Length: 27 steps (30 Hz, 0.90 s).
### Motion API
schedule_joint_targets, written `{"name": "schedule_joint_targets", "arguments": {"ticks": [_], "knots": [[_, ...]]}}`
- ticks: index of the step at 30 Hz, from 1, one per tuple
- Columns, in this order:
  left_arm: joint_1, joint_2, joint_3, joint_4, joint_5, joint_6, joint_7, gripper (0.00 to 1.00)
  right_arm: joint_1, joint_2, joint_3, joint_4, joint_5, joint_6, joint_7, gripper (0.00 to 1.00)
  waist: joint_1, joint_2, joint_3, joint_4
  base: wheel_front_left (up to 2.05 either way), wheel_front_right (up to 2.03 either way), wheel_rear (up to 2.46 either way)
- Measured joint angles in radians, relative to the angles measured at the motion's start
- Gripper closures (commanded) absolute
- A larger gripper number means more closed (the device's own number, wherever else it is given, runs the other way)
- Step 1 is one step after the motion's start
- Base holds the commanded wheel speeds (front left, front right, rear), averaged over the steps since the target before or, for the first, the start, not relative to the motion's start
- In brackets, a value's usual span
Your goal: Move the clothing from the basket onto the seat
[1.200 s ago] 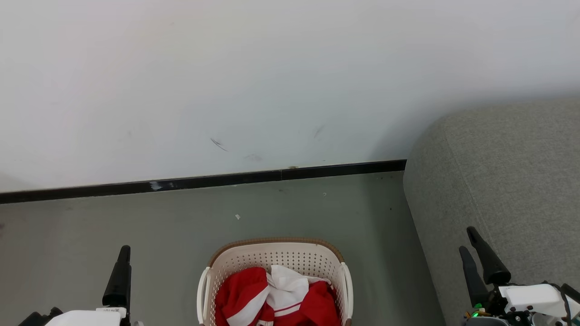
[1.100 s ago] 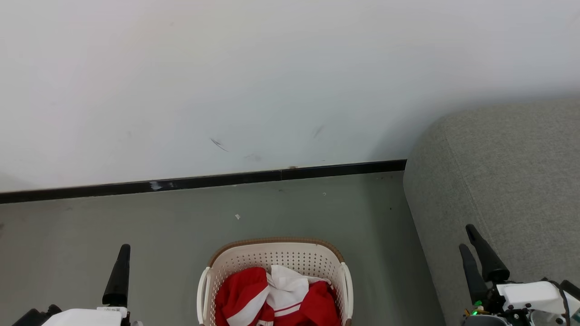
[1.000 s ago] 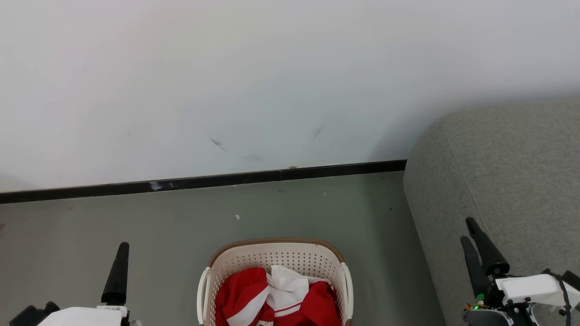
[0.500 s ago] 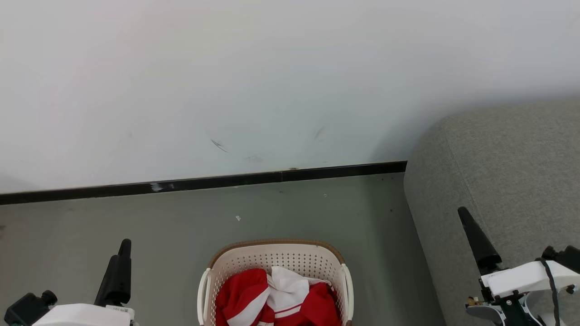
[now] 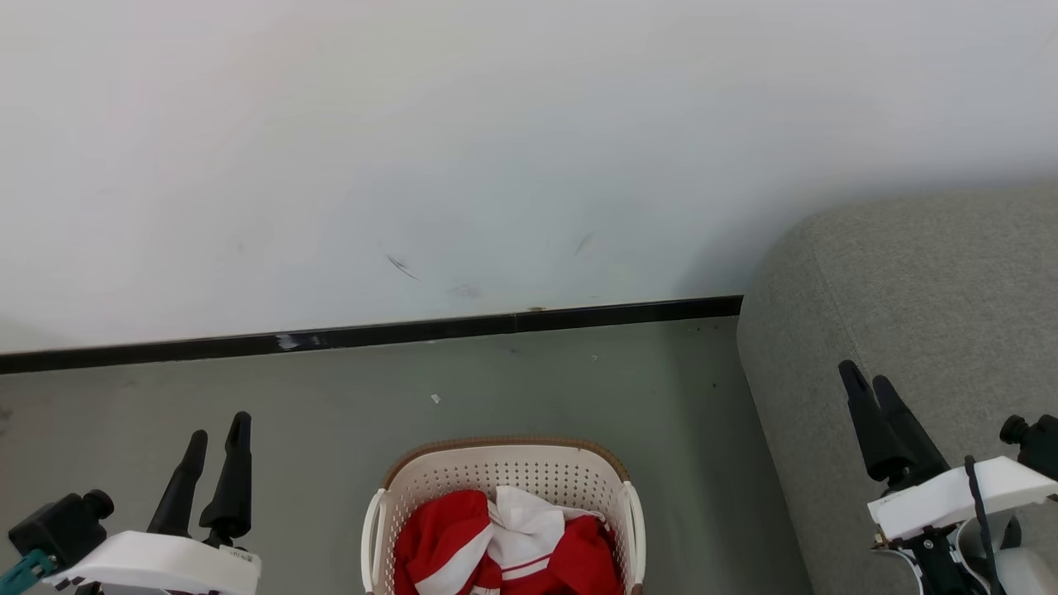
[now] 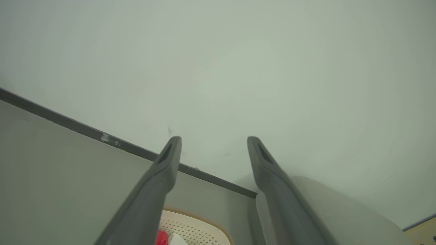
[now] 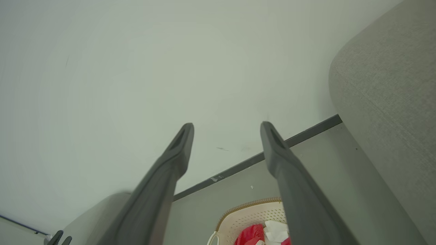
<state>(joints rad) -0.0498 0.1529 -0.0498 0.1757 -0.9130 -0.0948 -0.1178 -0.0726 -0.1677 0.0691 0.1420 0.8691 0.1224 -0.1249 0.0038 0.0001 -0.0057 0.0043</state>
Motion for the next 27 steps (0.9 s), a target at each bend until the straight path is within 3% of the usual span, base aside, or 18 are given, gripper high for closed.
{"name": "schedule_joint_targets", "arguments": {"ticks": [9,27], "knots": [[-0.003,0.012,-0.037,-0.017,0.171,0.014,-0.03,0.0,-0.019,0.008,-0.011,-0.029,-0.209,0.001,-0.025,0.0,-0.0023,0.0,0.005,0.001,0.0,0.0,0.0],[-0.003,0.007,-0.072,-0.035,0.434,0.04,-0.095,0.0,-0.017,0.067,-0.009,-0.056,-0.568,0.001,-0.087,0.0,-0.0031,0.0,0.009,0.003,0.0,0.0,0.0]]}}
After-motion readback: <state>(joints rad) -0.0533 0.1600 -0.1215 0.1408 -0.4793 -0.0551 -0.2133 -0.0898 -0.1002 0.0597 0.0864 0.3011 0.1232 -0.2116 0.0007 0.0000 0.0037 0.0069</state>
